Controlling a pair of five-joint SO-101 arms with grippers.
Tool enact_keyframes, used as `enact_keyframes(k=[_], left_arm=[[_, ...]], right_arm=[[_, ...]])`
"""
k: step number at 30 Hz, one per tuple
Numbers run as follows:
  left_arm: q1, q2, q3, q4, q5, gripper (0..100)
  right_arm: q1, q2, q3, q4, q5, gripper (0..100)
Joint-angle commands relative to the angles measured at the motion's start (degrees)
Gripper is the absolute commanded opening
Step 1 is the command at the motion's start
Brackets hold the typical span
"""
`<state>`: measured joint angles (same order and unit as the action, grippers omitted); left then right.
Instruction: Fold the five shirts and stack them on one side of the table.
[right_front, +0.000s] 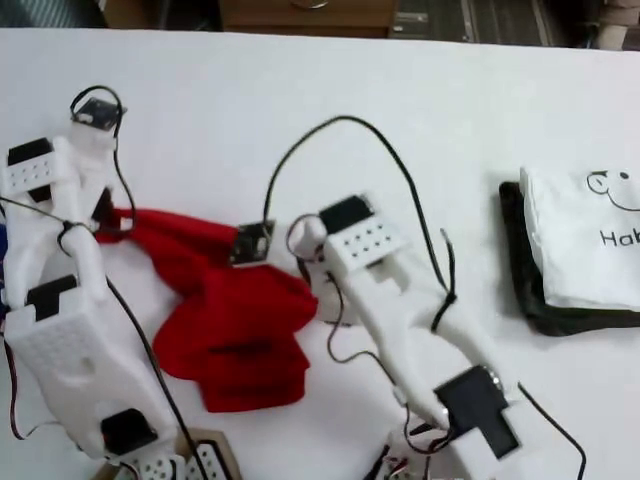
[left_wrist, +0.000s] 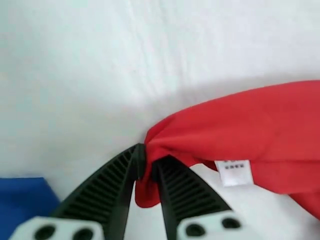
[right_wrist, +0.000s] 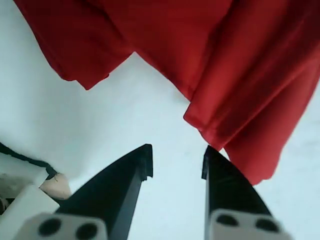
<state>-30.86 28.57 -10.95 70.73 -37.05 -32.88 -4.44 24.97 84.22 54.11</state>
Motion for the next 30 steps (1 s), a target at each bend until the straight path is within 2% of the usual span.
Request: enact_keyframes(k=[1,12,30], left_arm=[[-0.4,-0.5,-2.3,-1.0,0.0,2],[-0.6,-0.5,-2.0,-0.8,0.0,2],[-0.4,-0.4,-1.9,-1.0,0.0,2]], right_arm=[[0.0,-2.8,2.7,-4.5,-1.8,17.3],[6.3,3.2,-0.5,-9.5,-1.6,17.3],[6.5,8.6,-6.2,-9.5,-1.8,17.3]])
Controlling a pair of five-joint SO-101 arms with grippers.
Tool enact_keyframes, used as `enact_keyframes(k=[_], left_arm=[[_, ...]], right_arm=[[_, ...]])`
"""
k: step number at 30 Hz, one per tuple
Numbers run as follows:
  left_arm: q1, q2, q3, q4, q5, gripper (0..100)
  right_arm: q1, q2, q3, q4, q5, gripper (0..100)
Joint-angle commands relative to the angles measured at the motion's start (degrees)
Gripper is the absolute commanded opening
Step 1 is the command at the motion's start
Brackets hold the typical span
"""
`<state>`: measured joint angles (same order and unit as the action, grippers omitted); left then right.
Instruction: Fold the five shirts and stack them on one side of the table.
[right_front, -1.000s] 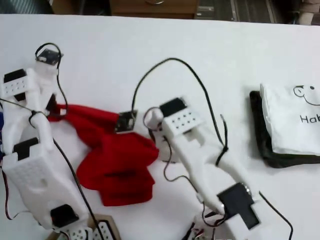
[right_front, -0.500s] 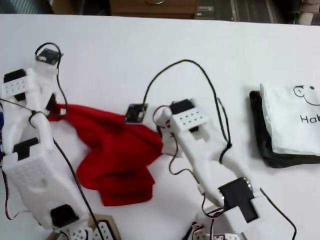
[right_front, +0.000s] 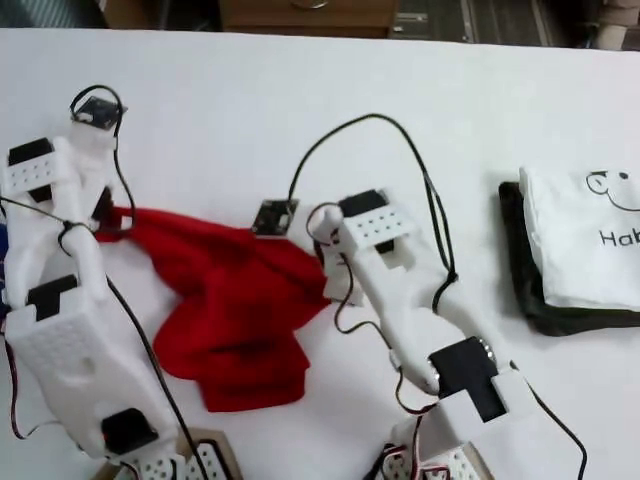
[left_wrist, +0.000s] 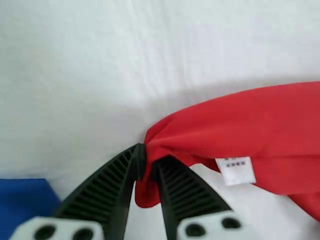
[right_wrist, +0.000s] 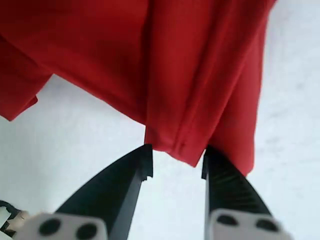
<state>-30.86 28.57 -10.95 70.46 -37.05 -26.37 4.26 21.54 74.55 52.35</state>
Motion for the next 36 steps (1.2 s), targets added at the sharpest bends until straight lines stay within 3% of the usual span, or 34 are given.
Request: enact_keyframes(k=[1,9,28,36], left_arm=[[-0.4,-0.4,-1.9,-0.7,0.0,2],[-0.3,-0.4,-2.3,-0.7,0.0,2],[-0.4,-0.4,-1.9,-0.7,0.0,2],[-0.4,-0.4,-2.3,-0.7,0.0,2]], right_arm=[[-0.4,0.0,-2.5,0.1,-0.1,17.3],[-3.1,0.0,-2.3,1.5,-0.2,10.4],[-2.9,8.9,-6.3,1.9,-2.6,10.5],[-3.5,8.9,-13.4,8.7,-2.6,10.5]])
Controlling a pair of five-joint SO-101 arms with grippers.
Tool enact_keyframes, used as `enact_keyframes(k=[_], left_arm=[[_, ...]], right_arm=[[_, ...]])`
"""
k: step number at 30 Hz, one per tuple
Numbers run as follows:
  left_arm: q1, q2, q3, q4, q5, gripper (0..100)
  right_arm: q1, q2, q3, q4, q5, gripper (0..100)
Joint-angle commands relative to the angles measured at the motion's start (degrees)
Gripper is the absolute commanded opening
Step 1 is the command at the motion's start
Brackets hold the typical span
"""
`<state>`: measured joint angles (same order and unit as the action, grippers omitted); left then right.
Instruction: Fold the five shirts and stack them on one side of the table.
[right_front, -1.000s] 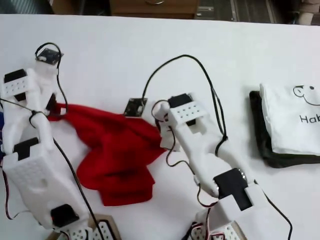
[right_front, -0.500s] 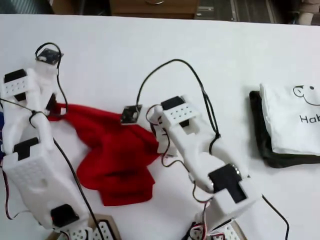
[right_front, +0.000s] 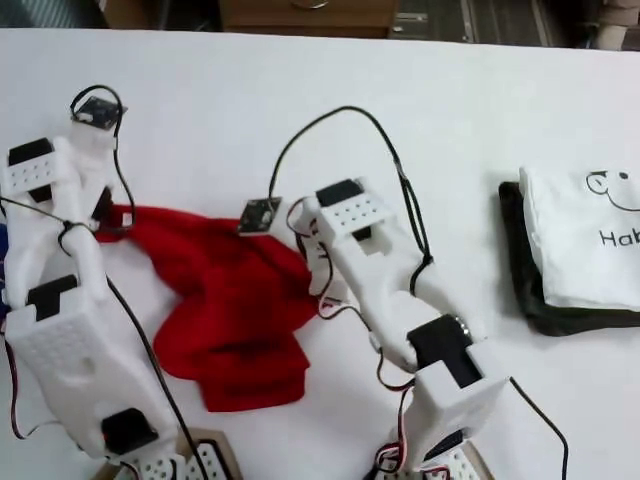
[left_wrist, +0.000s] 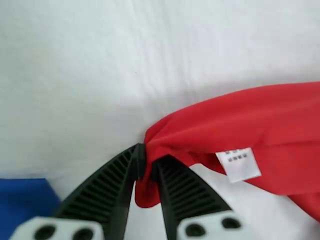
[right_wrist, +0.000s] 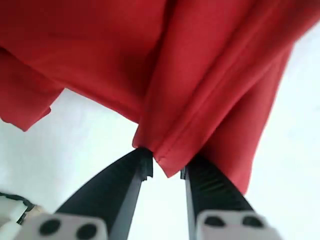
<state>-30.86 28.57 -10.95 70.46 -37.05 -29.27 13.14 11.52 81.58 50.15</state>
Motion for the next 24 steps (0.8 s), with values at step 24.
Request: enact_keyframes(k=[24], left_arm=[[-0.3,-0.4,-2.3,-2.3,0.0,2]], right_arm=[[-7.3,0.3,-7.5,5.8,-22.1,10.2]])
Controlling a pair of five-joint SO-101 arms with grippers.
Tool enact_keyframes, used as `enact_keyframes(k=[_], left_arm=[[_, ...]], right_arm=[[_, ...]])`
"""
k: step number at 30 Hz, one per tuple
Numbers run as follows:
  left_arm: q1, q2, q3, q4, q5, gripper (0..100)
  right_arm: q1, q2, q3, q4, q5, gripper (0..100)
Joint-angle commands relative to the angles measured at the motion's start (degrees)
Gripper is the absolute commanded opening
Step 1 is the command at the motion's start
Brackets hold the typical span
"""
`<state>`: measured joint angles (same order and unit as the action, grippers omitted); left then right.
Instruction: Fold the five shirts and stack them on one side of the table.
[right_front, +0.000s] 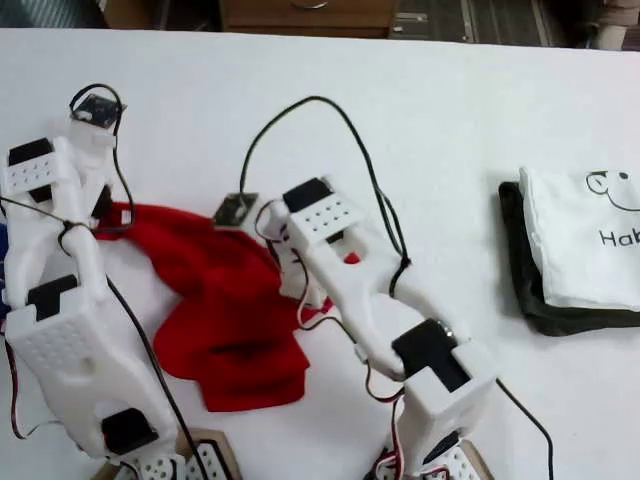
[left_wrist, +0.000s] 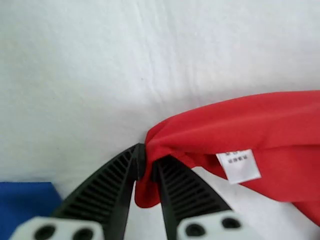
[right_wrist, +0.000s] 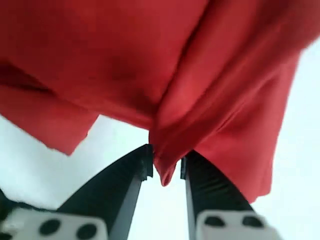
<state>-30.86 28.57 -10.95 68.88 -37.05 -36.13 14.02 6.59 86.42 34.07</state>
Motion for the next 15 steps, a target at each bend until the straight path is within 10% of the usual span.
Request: enact_keyframes(k=[1,15], left_arm=[[-0.3,-0.4,-2.3,-0.7,0.0,2],[-0.3,-0.5,-2.3,-0.4,0.1,2]], right_arm=[[-0.3,-0.7,-2.9,1.8,-7.5,10.2],[-0.3,0.0,-4.0,5.1,-9.8,10.2]])
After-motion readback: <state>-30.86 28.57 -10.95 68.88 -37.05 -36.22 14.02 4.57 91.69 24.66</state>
